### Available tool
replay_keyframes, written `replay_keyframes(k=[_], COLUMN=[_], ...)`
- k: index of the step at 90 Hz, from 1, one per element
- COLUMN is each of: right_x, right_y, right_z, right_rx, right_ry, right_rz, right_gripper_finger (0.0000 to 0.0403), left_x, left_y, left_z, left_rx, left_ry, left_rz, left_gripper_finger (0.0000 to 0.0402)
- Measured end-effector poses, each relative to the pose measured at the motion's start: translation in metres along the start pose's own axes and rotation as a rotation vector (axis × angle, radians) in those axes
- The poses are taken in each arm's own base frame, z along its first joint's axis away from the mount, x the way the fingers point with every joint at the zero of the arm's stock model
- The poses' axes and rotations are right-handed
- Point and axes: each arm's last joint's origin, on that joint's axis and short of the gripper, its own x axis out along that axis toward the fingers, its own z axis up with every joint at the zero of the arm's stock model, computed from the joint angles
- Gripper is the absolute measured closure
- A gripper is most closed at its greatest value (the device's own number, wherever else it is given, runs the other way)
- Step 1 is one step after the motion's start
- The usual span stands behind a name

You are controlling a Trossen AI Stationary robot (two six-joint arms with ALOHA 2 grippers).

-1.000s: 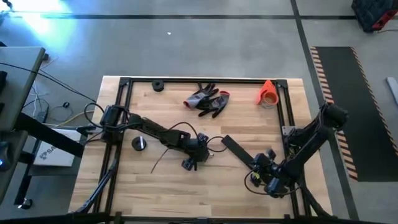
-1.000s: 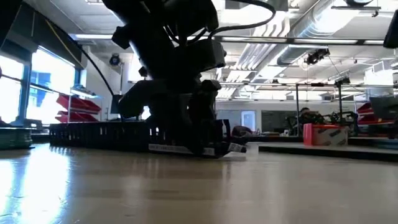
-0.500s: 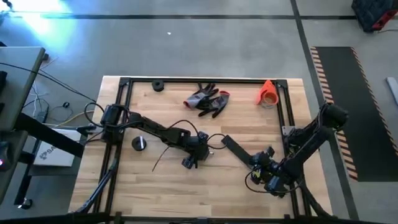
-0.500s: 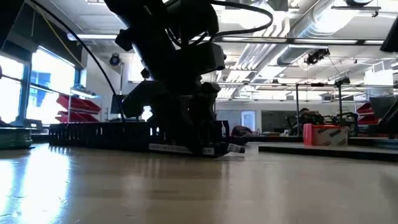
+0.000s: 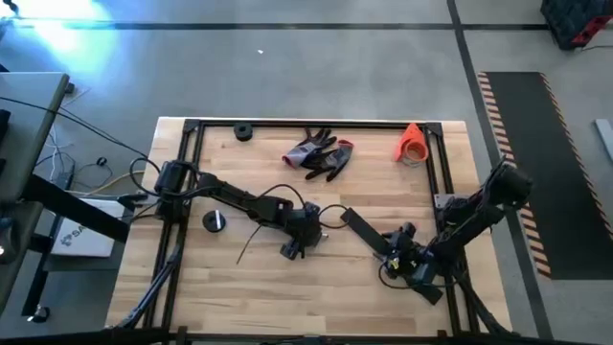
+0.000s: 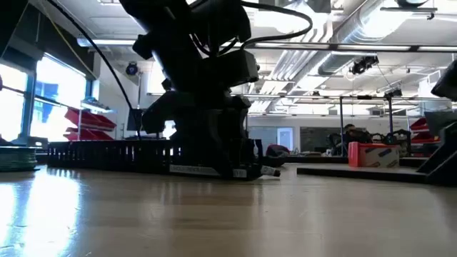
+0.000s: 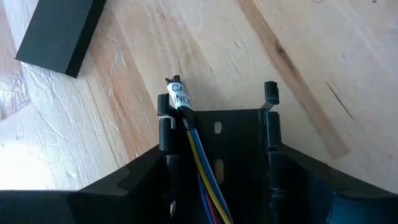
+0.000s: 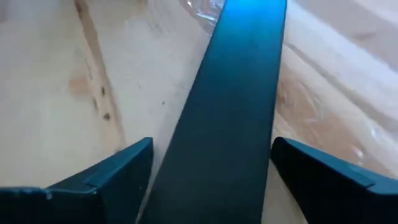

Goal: Ziptie cables
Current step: Close the black cable duct

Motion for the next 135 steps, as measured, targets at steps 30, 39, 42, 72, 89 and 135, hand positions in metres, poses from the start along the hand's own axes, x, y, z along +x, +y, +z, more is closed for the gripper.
replay_keyframes(k=[30,39,42,72,89,135], right_x=[0.011,0.005,0.003,-0.032,-0.045,-0.06], right_y=[0.0,0.008,0.013,0.042,0.058,0.064], right_z=[-0.009,-0.002,0.002,0.048,0.056,0.062], right_rx=[0.066,0.082,0.096,0.144,0.15,0.095], right_ry=[-0.144,-0.079,-0.057,0.088,0.078,0.076], right_rz=[-0.062,-0.049,-0.044,-0.046,0.005,0.0], right_gripper_finger=[0.0193,0.0193,0.0193,0.0194,0.0194,0.0194], left_x=[0.0,0.0,0.0,0.0,0.0,0.0], left_y=[0.0,0.0,0.0,0.001,0.002,0.004], left_z=[0.0,0.0,0.0,-0.001,0.0,0.004], left_rx=[0.0,0.02,0.036,0.243,0.225,0.158], left_ry=[0.003,0.002,0.001,0.007,0.004,-0.046], left_rz=[0.008,0.009,0.01,0.007,0.014,0.044], left_gripper_finger=[0.017,0.017,0.017,0.017,0.017,0.0129])
